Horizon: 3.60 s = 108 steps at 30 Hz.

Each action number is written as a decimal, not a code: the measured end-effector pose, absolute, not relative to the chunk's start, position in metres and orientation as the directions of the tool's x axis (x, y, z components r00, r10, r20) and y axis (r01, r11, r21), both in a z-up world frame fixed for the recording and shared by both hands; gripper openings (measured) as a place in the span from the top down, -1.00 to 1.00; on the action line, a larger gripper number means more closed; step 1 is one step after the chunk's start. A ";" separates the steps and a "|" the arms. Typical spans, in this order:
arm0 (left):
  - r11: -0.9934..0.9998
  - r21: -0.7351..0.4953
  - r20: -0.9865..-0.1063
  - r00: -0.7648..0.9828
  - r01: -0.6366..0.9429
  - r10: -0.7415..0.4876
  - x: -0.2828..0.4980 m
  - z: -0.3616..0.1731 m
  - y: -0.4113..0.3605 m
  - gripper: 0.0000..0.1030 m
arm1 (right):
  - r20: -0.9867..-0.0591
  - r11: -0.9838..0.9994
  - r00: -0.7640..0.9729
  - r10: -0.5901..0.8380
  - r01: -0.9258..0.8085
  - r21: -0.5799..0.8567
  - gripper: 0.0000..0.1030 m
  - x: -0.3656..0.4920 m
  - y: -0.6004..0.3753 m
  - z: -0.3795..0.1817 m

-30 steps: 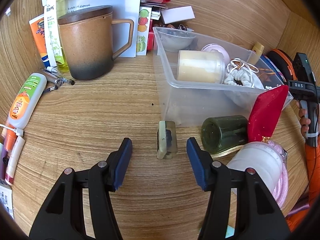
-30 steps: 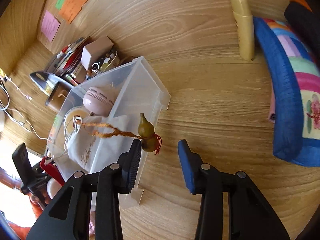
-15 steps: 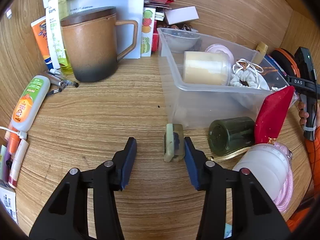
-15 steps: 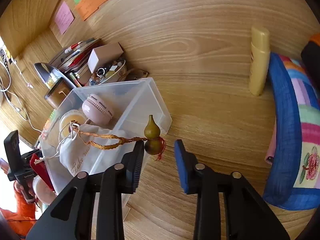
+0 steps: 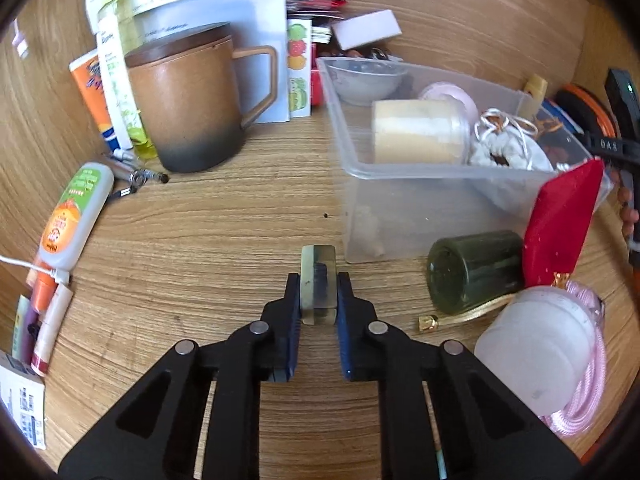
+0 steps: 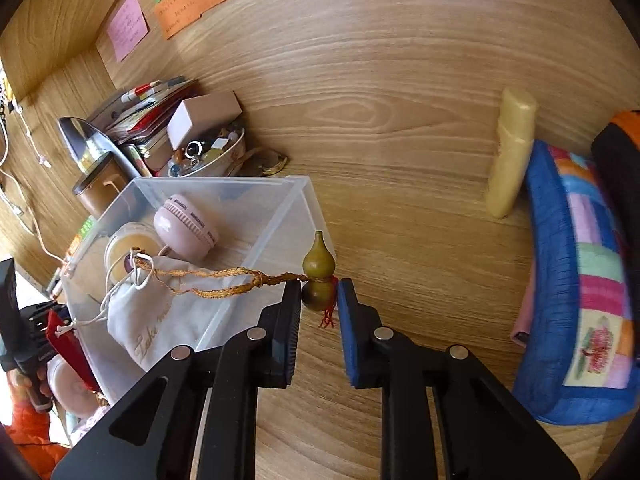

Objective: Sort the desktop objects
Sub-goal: 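Close the left tool on the green block while the right tool closes on the gourd charm, then carry the green block with the left tool while the right tool carries the gourd charm into the box, then open both tools to release the green block and gourd charm in the box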

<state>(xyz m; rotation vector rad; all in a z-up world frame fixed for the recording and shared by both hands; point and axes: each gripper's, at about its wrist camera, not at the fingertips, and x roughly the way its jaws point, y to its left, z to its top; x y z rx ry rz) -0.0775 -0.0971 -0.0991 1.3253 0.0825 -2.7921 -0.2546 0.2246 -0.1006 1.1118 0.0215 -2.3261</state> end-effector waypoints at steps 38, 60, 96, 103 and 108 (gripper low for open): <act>-0.998 -0.057 -0.746 -0.666 0.042 0.014 -0.061 -0.084 -0.108 0.61 | -0.671 -0.741 -0.488 -0.558 0.657 0.138 0.67 -0.186 0.165 -0.057; -0.987 -0.156 -0.642 -0.764 0.042 0.069 -0.072 -0.039 -0.121 0.70 | -0.756 -0.738 -0.403 -0.516 0.657 0.154 0.67 -0.192 0.148 -0.080; -0.976 -0.121 -0.730 -0.651 -0.180 0.210 -0.128 -0.045 -0.053 0.70 | -0.739 -0.742 -0.450 -0.501 0.663 0.100 0.67 -0.147 0.134 -0.071; -0.984 -0.086 -0.722 -0.670 -0.158 0.171 -0.122 -0.042 -0.052 0.28 | -0.737 -0.763 -0.475 -0.481 0.641 0.086 0.53 -0.139 0.136 -0.069; -0.989 -0.036 -0.687 -0.715 -0.144 0.129 -0.109 -0.035 -0.049 -0.13 | -0.716 -0.786 -0.526 -0.459 0.616 0.050 0.12 -0.125 0.141 -0.063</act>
